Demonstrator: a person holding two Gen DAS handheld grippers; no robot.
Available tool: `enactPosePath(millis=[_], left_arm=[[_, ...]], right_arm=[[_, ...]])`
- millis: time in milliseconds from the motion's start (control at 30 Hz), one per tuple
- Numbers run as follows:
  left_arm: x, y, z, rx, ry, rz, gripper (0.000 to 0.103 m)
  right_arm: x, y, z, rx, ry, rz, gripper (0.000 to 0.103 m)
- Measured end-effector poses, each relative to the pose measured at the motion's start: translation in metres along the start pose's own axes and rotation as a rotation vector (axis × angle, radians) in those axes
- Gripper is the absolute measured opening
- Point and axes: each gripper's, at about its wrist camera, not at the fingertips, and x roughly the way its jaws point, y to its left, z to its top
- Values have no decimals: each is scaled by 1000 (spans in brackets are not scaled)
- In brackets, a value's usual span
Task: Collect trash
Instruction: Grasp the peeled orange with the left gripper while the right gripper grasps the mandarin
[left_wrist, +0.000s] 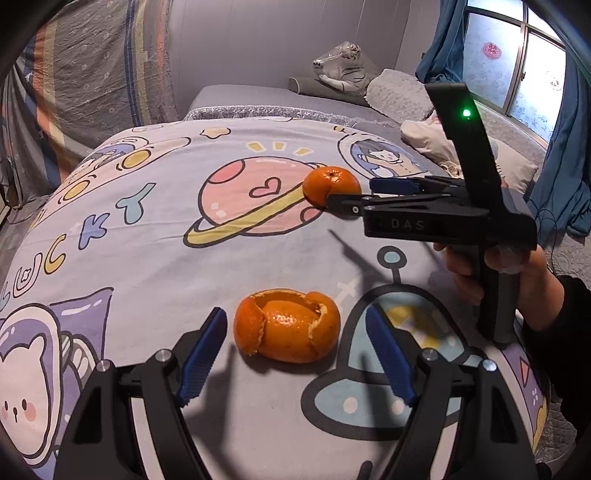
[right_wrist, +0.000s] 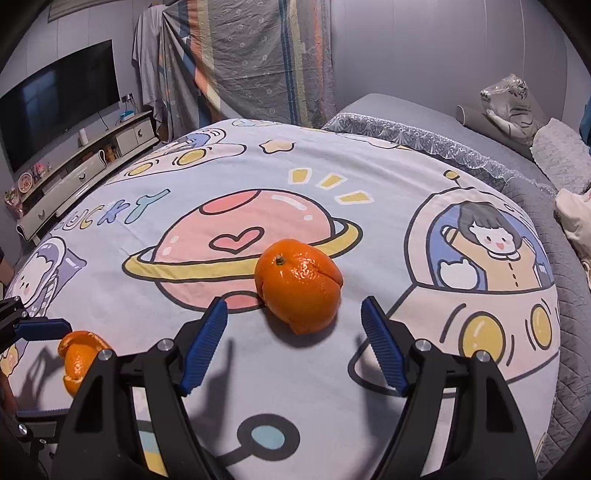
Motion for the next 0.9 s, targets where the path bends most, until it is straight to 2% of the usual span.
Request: enactPosePath(millis=[200, 267, 467, 667, 900], left_arm=[[12, 3, 1, -11, 34, 6, 60], [15, 4, 1, -11, 40, 0, 59], [18, 0, 4, 3, 29, 10, 55], [15, -2, 5, 17, 17, 2, 50], [-4, -11, 8, 32, -17, 8, 48]], right_arm=[[14, 2, 9, -20, 21, -15, 67], [19, 2, 12, -21, 32, -23, 66], [33, 3, 16, -16, 66, -16, 49], [30, 1, 18, -9, 43, -9, 35], [6, -6, 24, 24, -28, -17, 33]])
